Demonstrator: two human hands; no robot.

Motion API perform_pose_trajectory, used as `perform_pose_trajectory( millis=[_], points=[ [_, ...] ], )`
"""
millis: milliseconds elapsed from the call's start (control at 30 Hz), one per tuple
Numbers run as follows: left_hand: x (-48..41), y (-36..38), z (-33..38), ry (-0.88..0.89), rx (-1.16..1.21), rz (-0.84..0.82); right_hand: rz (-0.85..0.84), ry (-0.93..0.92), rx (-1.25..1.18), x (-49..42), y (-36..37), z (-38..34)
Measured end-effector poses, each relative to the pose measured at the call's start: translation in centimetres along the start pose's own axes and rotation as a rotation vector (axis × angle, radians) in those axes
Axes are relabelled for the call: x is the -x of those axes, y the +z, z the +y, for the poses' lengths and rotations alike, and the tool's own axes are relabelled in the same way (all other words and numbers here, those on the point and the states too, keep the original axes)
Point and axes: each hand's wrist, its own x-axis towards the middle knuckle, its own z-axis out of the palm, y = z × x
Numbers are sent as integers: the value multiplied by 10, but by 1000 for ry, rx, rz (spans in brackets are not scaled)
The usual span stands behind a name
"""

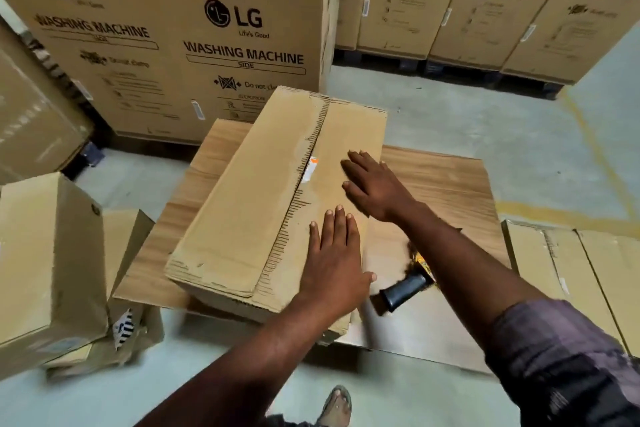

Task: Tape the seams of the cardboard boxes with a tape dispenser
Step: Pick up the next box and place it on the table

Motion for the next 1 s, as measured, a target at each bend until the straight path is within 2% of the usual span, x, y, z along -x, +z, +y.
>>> perform_pose_trajectory(
  millis=[200,333,433,567,667,767,900,1000],
  points=[
    [1,-5,-23,78,19,-57,38,58,-27,1,14,-4],
    [0,-21,-101,276,9,-145,122,207,-30,16,32,-34],
    [0,-40,-165,302,59,-198,194,327,-42,35,51,-79],
    [11,-38,-178,191,50,-54,166,354,0,26,55,-97],
    [19,-21,-167,137,40,153,142,306,30,4,33,-49],
    [15,-14,-169,142,12,255,153,285,65,-3,14,-6],
    [2,-20,-201,227,103,279,170,368,83,6,23,-23],
    [-12,-41,-245,246,160,182,238,462,76,25,41,-59]
  ],
)
